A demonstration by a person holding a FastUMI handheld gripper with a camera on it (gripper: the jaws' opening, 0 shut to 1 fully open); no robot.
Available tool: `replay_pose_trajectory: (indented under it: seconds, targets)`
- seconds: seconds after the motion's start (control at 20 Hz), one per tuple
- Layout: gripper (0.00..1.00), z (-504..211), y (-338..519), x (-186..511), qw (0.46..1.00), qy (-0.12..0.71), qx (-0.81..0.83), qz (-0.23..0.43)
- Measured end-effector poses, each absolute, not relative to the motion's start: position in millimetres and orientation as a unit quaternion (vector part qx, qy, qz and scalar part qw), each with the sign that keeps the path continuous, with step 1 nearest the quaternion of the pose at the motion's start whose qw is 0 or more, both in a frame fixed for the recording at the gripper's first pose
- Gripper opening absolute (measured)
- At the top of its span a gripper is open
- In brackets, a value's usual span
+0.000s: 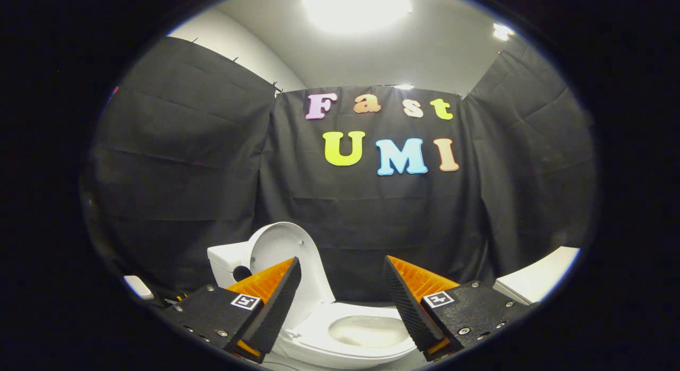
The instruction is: Open the toilet lid.
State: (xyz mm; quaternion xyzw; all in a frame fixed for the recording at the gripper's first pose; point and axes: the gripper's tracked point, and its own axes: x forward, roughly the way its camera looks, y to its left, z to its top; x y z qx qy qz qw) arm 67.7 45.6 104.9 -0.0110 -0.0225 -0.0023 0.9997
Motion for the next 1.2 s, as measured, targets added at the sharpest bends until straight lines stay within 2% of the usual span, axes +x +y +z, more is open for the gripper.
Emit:
replay_pose_trajectory:
  seconds: [0.5,0.85,1.2]
  targets:
    - [0.96,104,3,7,0.999,-0.048,-0.007,-0.022]
    - [0.96,79,-24,-9,0.999,-0.019,0.001,-0.047]
    - [0.96,86,-46,-11,0.997,-0.021,0.005,-0.069]
